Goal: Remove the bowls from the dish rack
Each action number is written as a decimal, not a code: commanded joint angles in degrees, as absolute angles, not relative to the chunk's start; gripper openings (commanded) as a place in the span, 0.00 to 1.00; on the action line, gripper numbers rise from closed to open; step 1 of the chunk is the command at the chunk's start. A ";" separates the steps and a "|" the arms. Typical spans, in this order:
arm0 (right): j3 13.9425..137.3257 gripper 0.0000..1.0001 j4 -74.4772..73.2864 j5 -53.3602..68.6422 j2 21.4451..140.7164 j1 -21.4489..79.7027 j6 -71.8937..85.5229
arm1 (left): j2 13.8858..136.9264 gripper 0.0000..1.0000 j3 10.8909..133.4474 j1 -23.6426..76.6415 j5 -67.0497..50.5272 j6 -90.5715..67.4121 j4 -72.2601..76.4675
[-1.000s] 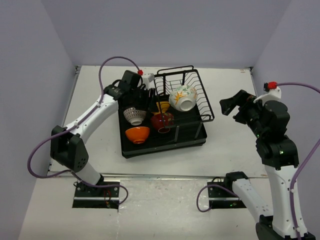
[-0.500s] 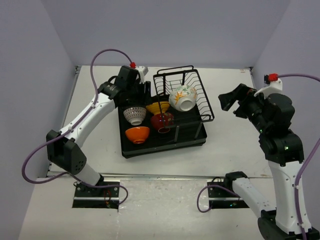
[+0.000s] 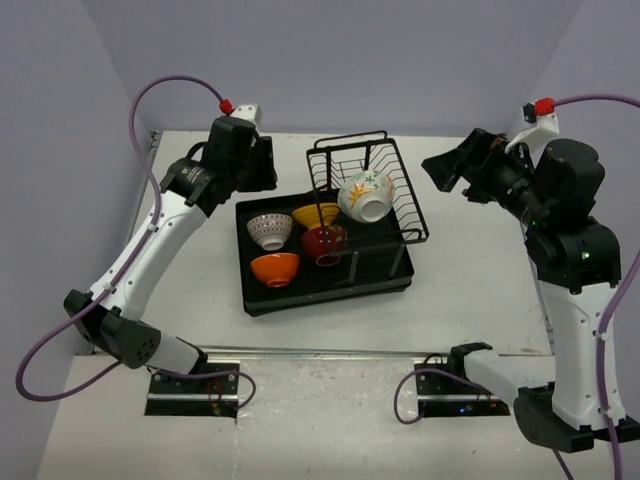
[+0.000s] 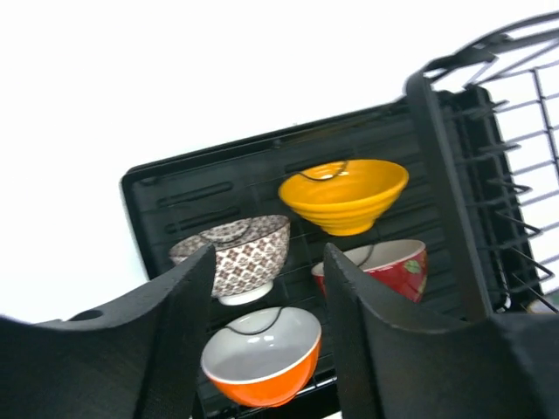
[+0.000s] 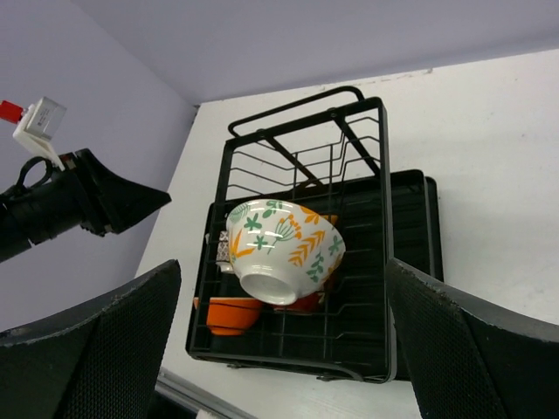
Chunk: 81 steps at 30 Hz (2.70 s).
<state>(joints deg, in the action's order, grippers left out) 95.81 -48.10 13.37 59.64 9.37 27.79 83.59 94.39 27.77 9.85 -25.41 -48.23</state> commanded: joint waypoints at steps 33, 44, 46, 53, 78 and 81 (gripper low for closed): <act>94.48 0.97 -51.86 18.19 58.19 11.16 29.88 | 99.05 0.52 108.98 18.81 -6.39 -31.56 -66.80; 91.15 0.97 -51.50 18.81 56.16 11.16 30.32 | 96.24 0.57 99.67 15.12 -15.03 -27.51 -58.37; 90.79 0.97 -51.33 18.81 55.81 11.25 30.32 | 94.75 0.57 98.97 15.12 -14.59 -27.86 -57.40; 90.00 0.97 -50.71 19.51 54.76 11.25 30.59 | 89.91 0.60 107.63 15.12 -14.06 -30.40 -57.47; 87.63 0.98 -56.16 14.50 50.45 13.53 27.69 | 85.95 0.69 105.82 15.12 -9.50 -5.89 -44.82; 88.15 0.98 -56.34 14.07 50.45 13.71 27.34 | 88.50 0.68 105.99 15.12 -10.28 -5.01 -46.13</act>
